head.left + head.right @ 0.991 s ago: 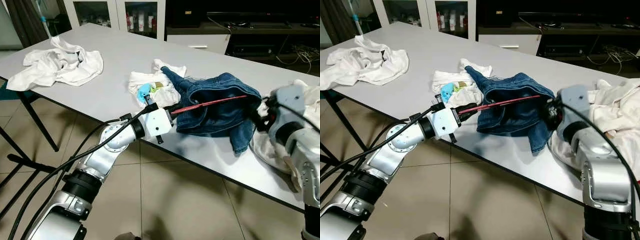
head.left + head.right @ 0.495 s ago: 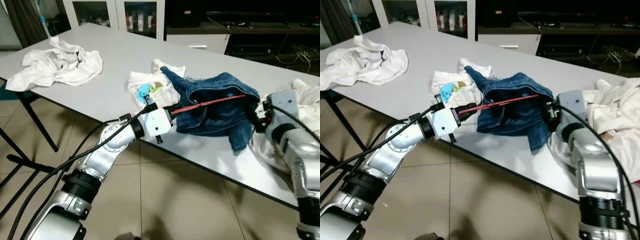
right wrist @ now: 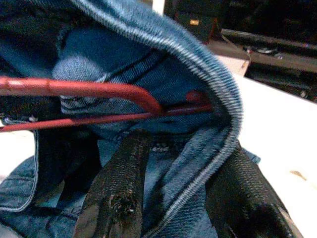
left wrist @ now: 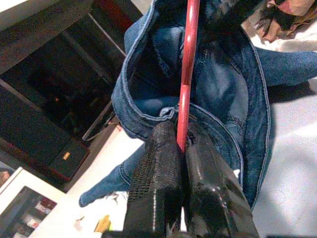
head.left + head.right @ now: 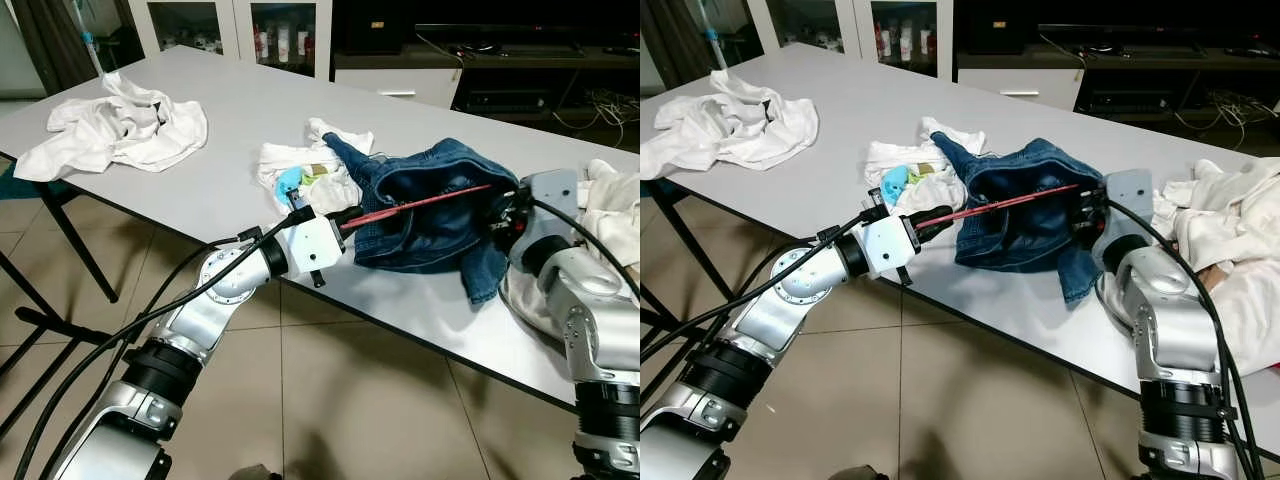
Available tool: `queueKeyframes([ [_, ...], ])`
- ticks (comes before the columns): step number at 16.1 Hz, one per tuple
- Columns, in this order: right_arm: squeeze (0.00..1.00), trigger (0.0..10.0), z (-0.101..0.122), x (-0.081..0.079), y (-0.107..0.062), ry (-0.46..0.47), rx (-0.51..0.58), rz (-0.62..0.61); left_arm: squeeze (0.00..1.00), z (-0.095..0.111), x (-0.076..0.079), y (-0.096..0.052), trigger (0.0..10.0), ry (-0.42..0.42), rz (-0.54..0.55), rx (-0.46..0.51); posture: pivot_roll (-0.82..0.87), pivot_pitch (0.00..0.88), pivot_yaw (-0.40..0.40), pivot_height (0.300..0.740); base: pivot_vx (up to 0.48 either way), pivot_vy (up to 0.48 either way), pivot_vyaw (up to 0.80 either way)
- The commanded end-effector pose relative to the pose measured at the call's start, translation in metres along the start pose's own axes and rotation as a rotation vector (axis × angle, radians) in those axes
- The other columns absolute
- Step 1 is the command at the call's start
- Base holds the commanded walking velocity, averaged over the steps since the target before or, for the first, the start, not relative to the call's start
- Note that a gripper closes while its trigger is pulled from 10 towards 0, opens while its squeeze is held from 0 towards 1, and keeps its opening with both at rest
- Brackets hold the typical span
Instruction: Hang hanger
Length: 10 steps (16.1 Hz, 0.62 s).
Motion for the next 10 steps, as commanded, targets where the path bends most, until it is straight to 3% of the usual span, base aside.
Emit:
queueKeyframes([
  [1,0.00,0.0,0.012,0.006,-0.007,-0.013,0.059,-0.022,0.00,0.003,-0.004,0.002,10.0,0.019,0.014,0.009,0.02,0.000,0.004,0.723,0.000,0.000,0.00],
  [6,0.00,0.0,0.003,-0.016,-0.006,0.018,0.061,0.030,0.00,0.005,-0.003,0.007,10.0,0.015,0.011,0.022,0.00,0.000,0.005,0.723,0.000,0.000,0.00],
  [10,0.00,0.0,0.014,-0.014,-0.008,0.063,0.114,0.015,0.00,0.000,-0.006,0.006,10.0,0.003,0.038,-0.007,0.00,0.000,0.003,0.723,0.000,0.000,0.00],
])
Point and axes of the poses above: a point about 5 cm out from each wrist's last joint towards the gripper, its own y axis pointing out of the wrist towards the gripper, its own z axis along the axis of the wrist's last joint, x = y × z, the point moved 1 cm from there along y, pointing out of the wrist towards the gripper, and after that the axes turned 5 degrees about -y, right-handed, at the moved point
